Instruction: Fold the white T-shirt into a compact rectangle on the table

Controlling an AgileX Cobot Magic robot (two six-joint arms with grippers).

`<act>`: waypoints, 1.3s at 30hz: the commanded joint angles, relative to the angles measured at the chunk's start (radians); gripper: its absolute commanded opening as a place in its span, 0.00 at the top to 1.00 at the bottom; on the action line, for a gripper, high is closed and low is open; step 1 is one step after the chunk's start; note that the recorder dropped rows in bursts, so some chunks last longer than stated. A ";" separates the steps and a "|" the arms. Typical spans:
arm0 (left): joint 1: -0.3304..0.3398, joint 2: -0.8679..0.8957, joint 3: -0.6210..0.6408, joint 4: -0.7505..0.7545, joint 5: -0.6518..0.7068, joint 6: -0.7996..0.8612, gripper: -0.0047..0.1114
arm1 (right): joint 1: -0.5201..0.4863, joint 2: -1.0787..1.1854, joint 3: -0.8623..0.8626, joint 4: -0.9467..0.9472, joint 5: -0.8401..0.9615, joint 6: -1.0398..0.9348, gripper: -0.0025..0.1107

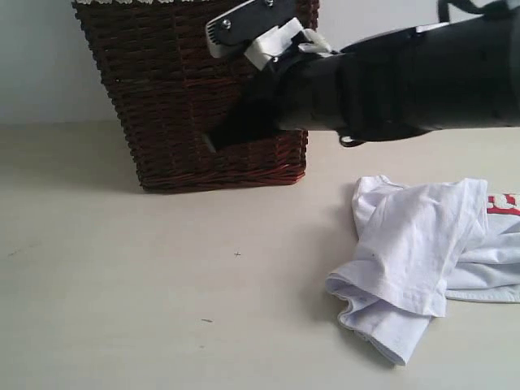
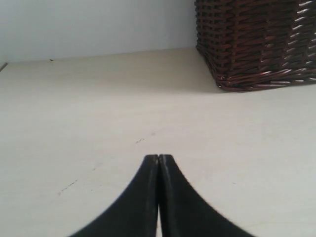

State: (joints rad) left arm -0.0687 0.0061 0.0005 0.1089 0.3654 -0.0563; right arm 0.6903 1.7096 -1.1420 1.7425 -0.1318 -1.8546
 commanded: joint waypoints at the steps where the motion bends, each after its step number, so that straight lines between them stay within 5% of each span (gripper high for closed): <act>1: -0.001 -0.006 0.000 -0.001 -0.004 -0.003 0.96 | -0.004 -0.166 0.103 0.002 -0.074 -0.010 0.98; 14: -0.001 -0.006 0.000 -0.001 -0.004 -0.003 0.96 | -0.004 -0.517 0.256 0.002 -0.046 -0.033 0.98; 19: -0.001 -0.006 0.000 0.134 -0.011 0.056 0.96 | -0.004 -0.597 0.279 0.002 -0.043 -0.033 0.98; 25: -0.001 -0.006 0.000 -0.013 -0.504 -0.087 0.96 | -0.004 -0.598 0.279 0.002 -0.010 -0.033 0.98; 29: -0.001 -0.006 0.000 0.021 -0.706 -0.507 0.96 | -0.004 -0.598 0.277 0.002 -0.011 -0.033 0.98; 31: -0.001 -0.006 -0.004 0.149 -0.704 -0.643 0.96 | -0.004 -0.598 0.277 0.002 -0.011 -0.033 0.98; 39: -0.001 0.381 -0.309 1.160 -0.837 -1.513 0.96 | -0.004 -0.598 0.275 0.002 -0.004 -0.033 0.98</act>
State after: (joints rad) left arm -0.0687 0.2544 -0.2194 0.9647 -0.3673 -1.2912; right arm 0.6903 1.1169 -0.8690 1.7465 -0.1498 -1.8804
